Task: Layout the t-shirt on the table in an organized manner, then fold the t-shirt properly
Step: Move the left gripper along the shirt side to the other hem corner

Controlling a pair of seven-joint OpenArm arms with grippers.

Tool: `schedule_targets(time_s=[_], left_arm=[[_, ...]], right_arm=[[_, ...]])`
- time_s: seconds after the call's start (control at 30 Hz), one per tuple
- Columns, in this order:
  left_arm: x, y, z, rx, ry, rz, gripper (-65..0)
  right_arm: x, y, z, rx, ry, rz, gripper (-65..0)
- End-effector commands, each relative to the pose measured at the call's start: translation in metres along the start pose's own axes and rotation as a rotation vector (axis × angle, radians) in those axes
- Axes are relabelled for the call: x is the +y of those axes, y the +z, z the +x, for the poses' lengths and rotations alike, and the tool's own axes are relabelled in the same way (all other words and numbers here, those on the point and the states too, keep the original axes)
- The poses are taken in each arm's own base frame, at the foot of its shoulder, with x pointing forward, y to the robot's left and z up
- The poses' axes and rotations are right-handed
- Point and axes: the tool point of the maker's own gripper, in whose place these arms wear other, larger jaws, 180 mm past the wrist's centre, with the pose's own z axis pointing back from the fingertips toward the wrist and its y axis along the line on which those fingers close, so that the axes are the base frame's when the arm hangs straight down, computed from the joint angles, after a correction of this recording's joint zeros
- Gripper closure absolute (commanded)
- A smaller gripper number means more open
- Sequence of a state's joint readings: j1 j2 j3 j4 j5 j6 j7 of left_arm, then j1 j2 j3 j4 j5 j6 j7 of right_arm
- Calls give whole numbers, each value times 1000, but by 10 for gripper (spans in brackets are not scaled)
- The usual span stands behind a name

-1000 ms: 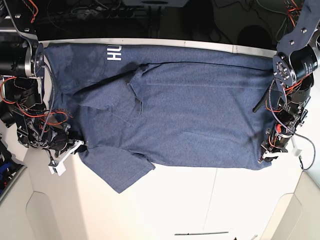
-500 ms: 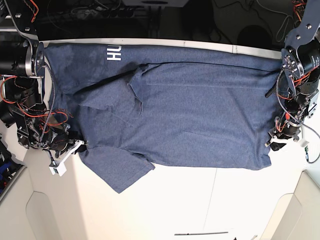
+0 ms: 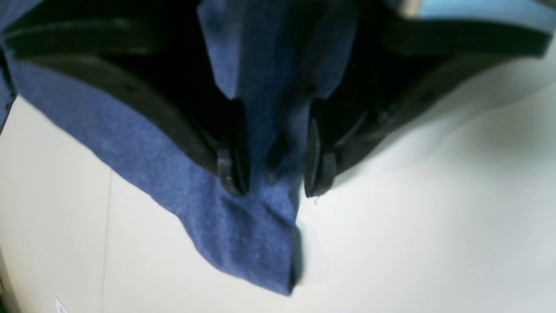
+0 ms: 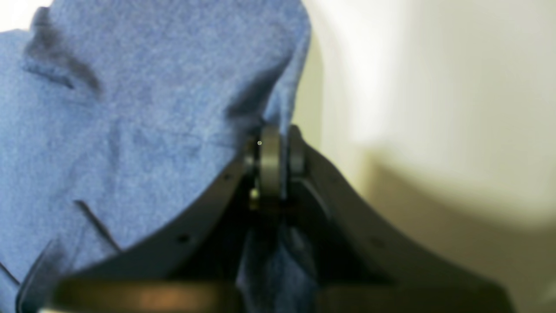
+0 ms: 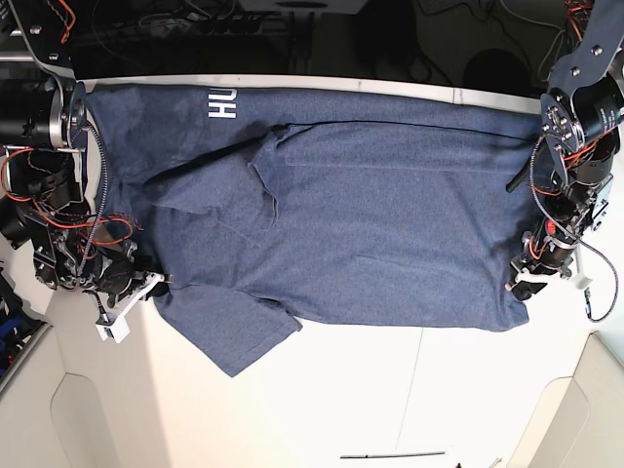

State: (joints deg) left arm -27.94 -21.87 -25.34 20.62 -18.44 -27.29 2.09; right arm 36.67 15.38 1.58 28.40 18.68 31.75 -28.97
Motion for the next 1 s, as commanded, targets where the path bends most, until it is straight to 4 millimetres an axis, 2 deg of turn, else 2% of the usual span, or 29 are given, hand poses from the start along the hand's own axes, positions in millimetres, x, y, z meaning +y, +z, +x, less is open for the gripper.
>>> schedule_targets(time_s=[0.0,0.1,0.33,0.47,0.57,0.67,0.77,0.8,0.97], left_arm=[[-7,-3,21,-44,-8,-20,-246],[-11,-5,17,-40,-2,-22,-246],[-4,-5,15,-32,-33,21,-245],[-2,-7,3,13,-81,61,-245],[-11,-10,-4,28,-128,45,-241],[-12,-11,-8,39,-169,63,-172],[-9,-11,-8,43,-202,86,-26],[-8,-11,-9,46,-211,93,0],[-9,-11,-6,31,-236,89,0]], right_arm=[[1,7,28,-66,6,8,0],[1,7,28,-67,4,9,0],[1,7,27,-60,4,9,0],[1,7,27,-61,4,10,0],[2,7,28,-63,1,12,0],[2,7,27,-62,-2,13,0],[1,7,27,-62,-2,13,0],[2,7,27,-62,-2,13,0],[2,7,27,-64,-4,14,0]])
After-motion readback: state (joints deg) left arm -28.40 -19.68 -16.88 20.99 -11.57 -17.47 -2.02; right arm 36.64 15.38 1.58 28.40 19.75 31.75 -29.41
